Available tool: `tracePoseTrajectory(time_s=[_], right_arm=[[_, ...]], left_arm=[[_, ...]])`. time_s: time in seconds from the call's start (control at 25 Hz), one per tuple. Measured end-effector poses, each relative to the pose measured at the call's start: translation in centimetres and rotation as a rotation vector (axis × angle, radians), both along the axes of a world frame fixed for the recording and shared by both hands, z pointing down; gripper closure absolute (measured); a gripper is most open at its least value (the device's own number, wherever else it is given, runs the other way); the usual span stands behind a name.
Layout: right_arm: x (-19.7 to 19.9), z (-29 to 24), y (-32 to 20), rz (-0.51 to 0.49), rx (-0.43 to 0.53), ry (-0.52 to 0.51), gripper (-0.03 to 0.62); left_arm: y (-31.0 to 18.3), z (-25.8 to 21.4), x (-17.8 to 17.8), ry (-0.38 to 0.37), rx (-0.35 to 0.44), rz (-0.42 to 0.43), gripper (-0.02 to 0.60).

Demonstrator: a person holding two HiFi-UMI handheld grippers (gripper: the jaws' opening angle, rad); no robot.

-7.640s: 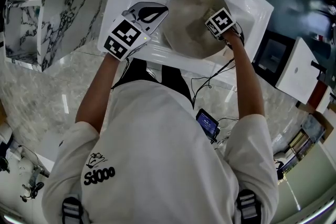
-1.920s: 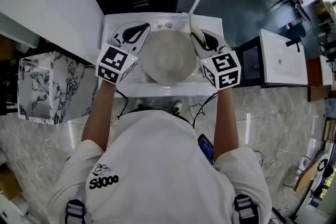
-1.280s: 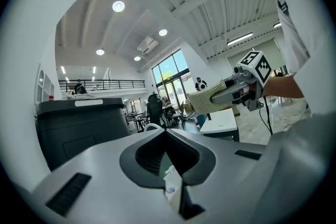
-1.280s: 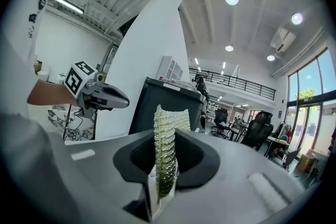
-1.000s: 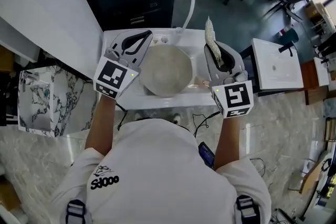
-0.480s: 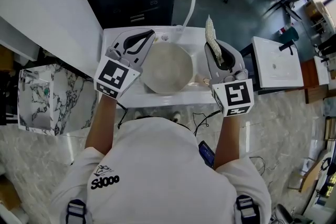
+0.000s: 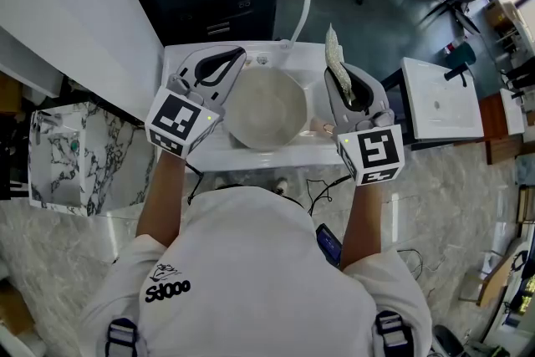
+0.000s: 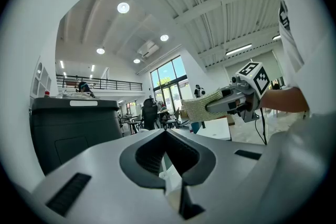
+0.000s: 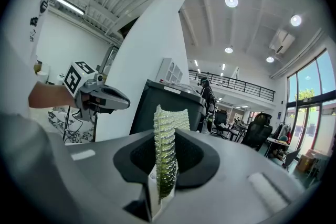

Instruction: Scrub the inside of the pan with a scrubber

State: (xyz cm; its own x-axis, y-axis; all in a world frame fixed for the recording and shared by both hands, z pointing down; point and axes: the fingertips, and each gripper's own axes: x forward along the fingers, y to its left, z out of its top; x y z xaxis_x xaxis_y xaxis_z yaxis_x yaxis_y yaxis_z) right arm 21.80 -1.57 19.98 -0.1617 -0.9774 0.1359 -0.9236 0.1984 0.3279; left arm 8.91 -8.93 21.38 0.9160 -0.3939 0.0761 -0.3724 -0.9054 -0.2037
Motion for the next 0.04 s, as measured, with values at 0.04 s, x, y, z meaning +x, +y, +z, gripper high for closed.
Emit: tracePoseTrajectory(time_s=[0.04], right_arm=[[-0.02,0.04,0.02,-0.002,-0.001,0.000,0.523]], left_arm=[[0.02,-0.01,0.01,-0.001,0.000,0.000,0.575]])
